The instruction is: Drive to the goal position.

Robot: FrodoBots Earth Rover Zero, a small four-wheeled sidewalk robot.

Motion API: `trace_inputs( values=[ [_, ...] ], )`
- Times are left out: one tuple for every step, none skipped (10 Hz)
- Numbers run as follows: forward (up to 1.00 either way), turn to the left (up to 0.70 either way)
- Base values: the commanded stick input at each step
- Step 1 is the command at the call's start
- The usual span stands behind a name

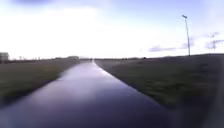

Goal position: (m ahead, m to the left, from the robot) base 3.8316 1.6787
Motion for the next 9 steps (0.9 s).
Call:
trace_inputs(
  values=[
    [0.45,0.0],
    [0.45,0.0],
    [0.45,0.0],
    [0.45,0.0],
    [0.45,0.0],
    [0.45,0.0],
    [0.45,0.0],
    [0.45,0.0],
    [0.45,0.0]
  ],
)
